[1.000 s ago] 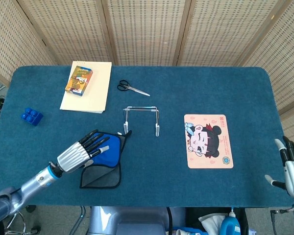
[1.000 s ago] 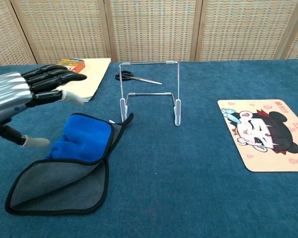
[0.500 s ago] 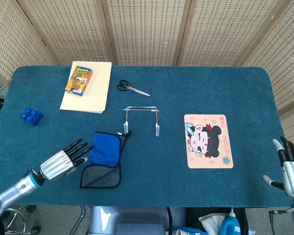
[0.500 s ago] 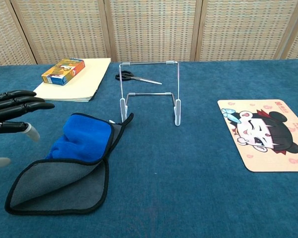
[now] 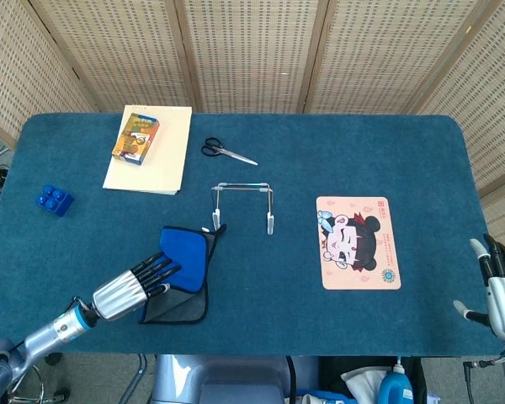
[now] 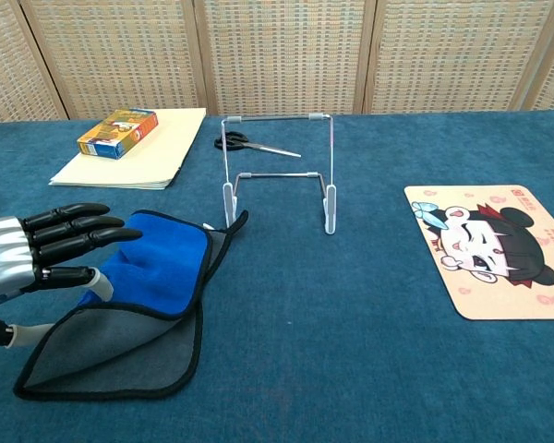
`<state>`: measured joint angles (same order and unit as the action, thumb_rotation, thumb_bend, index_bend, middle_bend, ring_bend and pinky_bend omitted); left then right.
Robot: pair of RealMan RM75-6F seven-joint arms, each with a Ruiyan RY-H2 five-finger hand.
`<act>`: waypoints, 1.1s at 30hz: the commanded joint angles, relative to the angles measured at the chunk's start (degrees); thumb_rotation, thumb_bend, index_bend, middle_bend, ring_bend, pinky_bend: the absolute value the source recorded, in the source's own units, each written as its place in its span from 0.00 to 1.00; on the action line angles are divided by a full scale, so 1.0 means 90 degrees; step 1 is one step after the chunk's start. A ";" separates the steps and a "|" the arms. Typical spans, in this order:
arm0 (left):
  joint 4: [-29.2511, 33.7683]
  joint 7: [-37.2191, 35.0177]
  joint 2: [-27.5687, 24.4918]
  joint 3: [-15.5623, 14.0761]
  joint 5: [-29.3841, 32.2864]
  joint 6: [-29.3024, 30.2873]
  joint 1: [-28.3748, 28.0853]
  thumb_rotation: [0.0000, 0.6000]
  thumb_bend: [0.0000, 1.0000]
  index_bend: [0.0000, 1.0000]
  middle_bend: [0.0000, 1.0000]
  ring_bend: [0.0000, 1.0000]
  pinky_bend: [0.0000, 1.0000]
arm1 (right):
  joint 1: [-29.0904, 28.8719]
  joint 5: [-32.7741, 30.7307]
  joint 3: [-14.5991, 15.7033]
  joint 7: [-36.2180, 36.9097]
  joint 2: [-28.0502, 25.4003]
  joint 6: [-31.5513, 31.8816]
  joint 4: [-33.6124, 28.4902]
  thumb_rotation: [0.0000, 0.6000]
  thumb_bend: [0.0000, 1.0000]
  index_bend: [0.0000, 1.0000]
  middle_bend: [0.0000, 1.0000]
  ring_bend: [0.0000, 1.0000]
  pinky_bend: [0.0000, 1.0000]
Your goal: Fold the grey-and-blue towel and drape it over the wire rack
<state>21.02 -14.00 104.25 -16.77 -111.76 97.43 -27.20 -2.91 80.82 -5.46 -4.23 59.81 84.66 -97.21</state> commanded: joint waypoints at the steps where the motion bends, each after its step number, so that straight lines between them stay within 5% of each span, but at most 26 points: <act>1: -0.0062 0.0049 0.0081 -0.0047 -0.0055 0.0012 -0.0023 1.00 0.40 0.40 0.00 0.00 0.00 | -0.0004 -0.0007 -0.0003 0.0016 -0.0009 -0.0010 -0.0002 1.00 0.00 0.00 0.00 0.00 0.00; 13: 0.0096 0.0460 0.0266 -0.0116 -0.0246 0.0154 -0.0281 1.00 0.45 0.70 0.00 0.00 0.00 | 0.0002 -0.0008 -0.0003 0.0086 -0.0047 -0.0019 -0.0007 1.00 0.00 0.00 0.00 0.00 0.00; 20: 0.0620 0.0882 0.0402 -0.0130 -0.0411 0.0088 -0.0574 1.00 0.45 0.74 0.00 0.00 0.00 | 0.0002 -0.0015 -0.0005 0.0104 -0.0058 -0.0026 -0.0017 1.00 0.00 0.00 0.00 0.00 0.00; 23: 0.0867 0.1092 0.0425 -0.0139 -0.0466 -0.0036 -0.0674 1.00 0.43 0.59 0.00 0.00 0.00 | -0.0003 -0.0033 -0.0005 0.0103 -0.0060 -0.0048 -0.0016 1.00 0.00 0.00 0.00 0.00 0.00; 25: 0.0993 0.1280 0.0443 -0.0131 -0.0477 -0.0171 -0.0722 1.00 0.36 0.24 0.00 0.00 0.00 | -0.0003 -0.0035 -0.0002 0.0105 -0.0066 -0.0055 -0.0020 1.00 0.00 0.00 0.00 0.00 0.00; 27: 0.1160 0.1483 0.0454 -0.0132 -0.0441 -0.0475 -0.0747 1.00 0.29 0.03 0.00 0.00 0.00 | -0.0002 -0.0030 0.0002 0.0092 -0.0075 -0.0055 -0.0028 1.00 0.00 0.00 0.00 0.00 0.00; 33: 0.1694 0.1670 0.0372 -0.0082 -0.0349 -0.0720 -0.0725 1.00 0.23 0.00 0.00 0.00 0.00 | 0.0000 -0.0038 0.0002 0.0115 -0.0086 -0.0061 -0.0032 1.00 0.00 0.00 0.00 0.00 0.00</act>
<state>34.97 0.31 107.91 -17.81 -115.29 91.51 -33.76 -2.91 80.47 -5.44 -3.20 59.05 84.12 -97.49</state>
